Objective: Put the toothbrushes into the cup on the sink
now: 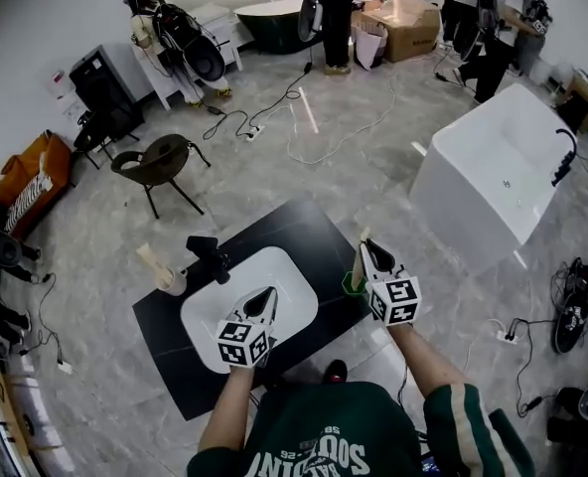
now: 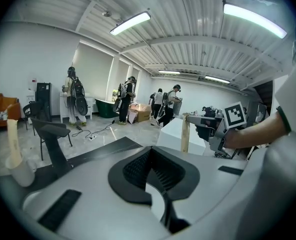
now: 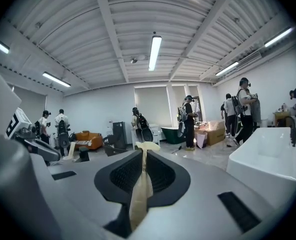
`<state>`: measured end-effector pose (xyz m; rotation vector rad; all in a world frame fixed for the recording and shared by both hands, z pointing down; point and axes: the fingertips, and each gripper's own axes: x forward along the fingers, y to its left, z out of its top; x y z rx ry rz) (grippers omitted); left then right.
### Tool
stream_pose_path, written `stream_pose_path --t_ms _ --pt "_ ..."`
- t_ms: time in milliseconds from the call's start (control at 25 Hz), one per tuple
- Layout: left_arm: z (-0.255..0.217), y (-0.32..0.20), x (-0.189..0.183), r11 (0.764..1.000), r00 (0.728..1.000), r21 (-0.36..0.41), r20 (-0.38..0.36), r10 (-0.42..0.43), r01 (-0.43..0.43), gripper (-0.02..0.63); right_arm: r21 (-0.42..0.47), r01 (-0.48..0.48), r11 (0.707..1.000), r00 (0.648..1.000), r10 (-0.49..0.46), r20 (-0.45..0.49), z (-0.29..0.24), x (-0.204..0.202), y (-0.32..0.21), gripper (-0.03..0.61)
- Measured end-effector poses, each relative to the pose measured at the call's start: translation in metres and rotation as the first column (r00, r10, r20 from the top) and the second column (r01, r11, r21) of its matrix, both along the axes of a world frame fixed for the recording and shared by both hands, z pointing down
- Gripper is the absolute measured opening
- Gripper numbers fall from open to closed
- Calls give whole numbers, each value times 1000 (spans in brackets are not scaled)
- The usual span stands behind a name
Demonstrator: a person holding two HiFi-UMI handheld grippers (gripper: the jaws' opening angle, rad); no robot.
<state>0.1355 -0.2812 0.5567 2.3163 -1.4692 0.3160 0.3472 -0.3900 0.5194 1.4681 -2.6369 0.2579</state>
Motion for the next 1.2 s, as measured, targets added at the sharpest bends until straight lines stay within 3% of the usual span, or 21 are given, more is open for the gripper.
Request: stream_pose_path --t_ms 600,1080,1200 --pt "5 1 9 1000 1000 -15 -4 20 -20 11 -60 20 998 999 -22 -44 35 3 25 56" --pt "6 2 18 999 999 -20 -3 45 -45 11 -139 85 987 989 -101 -110 63 -5 52 64" --pt "9 3 21 999 999 -23 -5 47 -47 12 -165 113 980 982 -135 -132 73 -8 55 92"
